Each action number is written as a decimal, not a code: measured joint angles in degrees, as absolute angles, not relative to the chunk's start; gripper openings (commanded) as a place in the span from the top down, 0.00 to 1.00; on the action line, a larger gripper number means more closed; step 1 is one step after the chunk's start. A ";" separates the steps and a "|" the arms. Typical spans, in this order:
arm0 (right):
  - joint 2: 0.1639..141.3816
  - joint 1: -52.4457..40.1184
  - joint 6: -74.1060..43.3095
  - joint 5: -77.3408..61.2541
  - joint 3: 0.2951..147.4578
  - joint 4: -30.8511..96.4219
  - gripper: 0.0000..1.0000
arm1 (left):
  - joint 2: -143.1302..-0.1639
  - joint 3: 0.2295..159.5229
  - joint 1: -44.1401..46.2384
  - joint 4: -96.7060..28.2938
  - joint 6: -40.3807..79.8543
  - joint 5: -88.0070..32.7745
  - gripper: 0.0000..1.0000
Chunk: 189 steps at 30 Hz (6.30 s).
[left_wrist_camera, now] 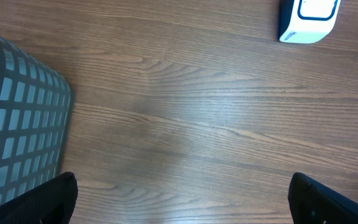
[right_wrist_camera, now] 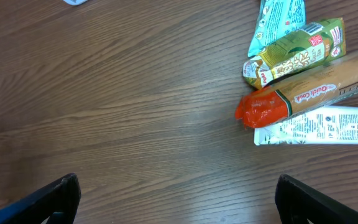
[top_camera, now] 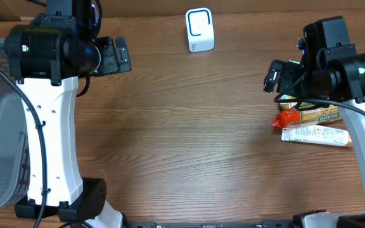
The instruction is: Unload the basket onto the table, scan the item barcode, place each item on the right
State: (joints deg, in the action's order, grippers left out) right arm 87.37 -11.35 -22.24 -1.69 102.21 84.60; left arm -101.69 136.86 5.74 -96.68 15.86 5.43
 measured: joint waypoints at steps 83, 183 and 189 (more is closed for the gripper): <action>7.05 -5.65 -22.46 6.04 4.95 -12.47 0.00 | -101.69 136.86 5.74 -96.71 15.86 5.43 0.01; 0.73 -5.67 -22.48 6.02 1.08 4.21 0.00 | -57.41 80.34 5.89 -59.46 17.98 11.70 0.00; 0.73 -5.65 -22.48 6.00 1.08 4.21 0.00 | -44.36 56.14 5.91 -36.25 15.51 7.88 0.00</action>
State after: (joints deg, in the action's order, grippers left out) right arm 0.73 -5.65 -22.48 6.00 1.08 4.21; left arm -44.36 56.14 5.91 -36.25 15.51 7.88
